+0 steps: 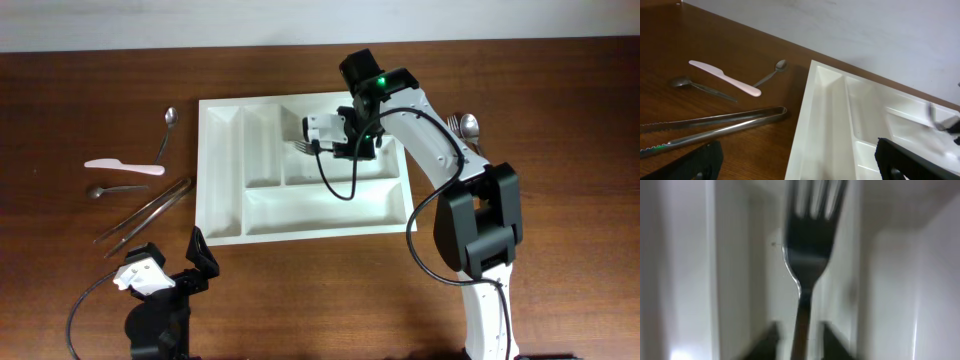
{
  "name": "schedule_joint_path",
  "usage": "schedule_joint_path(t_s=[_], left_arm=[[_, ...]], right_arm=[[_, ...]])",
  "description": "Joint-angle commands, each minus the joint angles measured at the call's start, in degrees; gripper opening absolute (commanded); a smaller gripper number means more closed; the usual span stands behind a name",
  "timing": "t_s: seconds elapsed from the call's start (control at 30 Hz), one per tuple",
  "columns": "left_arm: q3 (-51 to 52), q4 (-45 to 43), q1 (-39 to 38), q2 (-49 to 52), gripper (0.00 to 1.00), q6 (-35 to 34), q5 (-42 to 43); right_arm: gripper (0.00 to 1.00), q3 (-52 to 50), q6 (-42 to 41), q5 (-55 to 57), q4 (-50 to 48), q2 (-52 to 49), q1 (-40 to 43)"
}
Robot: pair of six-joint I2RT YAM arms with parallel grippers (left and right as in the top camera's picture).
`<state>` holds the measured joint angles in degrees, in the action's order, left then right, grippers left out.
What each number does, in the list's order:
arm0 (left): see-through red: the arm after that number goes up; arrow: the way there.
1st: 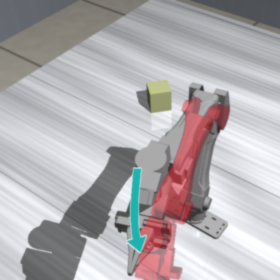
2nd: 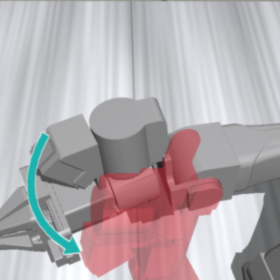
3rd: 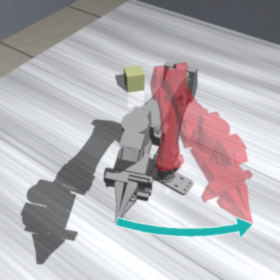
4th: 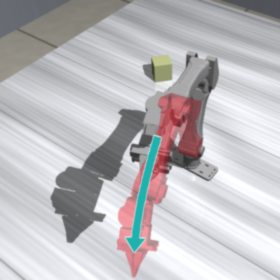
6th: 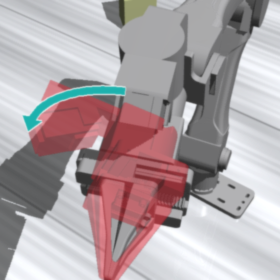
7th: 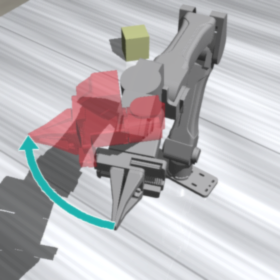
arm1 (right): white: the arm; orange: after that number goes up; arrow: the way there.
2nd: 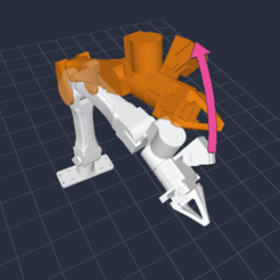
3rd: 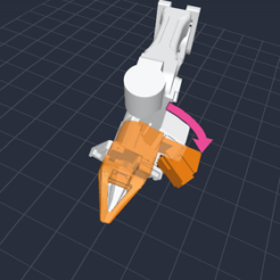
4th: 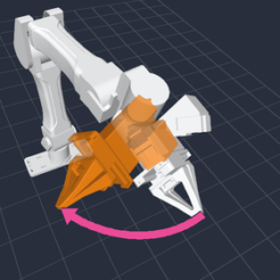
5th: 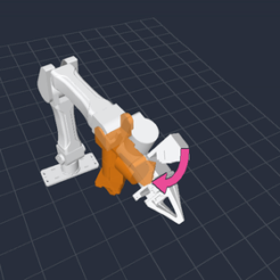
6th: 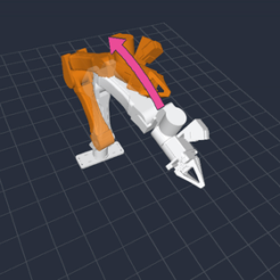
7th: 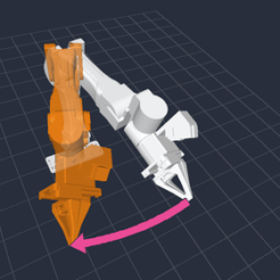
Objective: Pack container
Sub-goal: 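Carry the fork over the tray and release it in the middle compartment, then return the right gripper to the remaining cutlery right of the tray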
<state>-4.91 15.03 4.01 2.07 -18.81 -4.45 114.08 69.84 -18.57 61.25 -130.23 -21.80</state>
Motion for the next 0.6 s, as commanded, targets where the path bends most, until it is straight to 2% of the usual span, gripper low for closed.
schedule_joint_path(t_s=[0.0, 0.03, 0.23, 0.4, 0.57], left_arm=[[0.2, 0.0, 0.3, -0.5, 0.99, 1.1, 0.6], [0.2, 0.0, 0.3, -0.5, 0.99, 1.1, 0.6], [0.2, 0.0, 0.3, -0.5, 0.99, 1.1, 0.6], [0.2, 0.0, 0.3, -0.5, 0.99, 1.1, 0.6], [0.2, 0.0, 0.3, -0.5, 0.99, 1.1, 0.6]], right_arm=[[0.59, 0.2, -4.5, -1.9, -1.4, 0.0, 0.1], [0.69, 0.4, -5.8, -1.9, -1.9, 0.1, 0.1], [0.86, 7.7, -17.6, -0.1, -2.2, 1.1, 0.9], [0.84, 20.3, -34.6, 5.3, -0.2, 2.1, 4.2], [0.99, 29.4, -49.4, 12.0, 5.5, 2.1, 12.3]])
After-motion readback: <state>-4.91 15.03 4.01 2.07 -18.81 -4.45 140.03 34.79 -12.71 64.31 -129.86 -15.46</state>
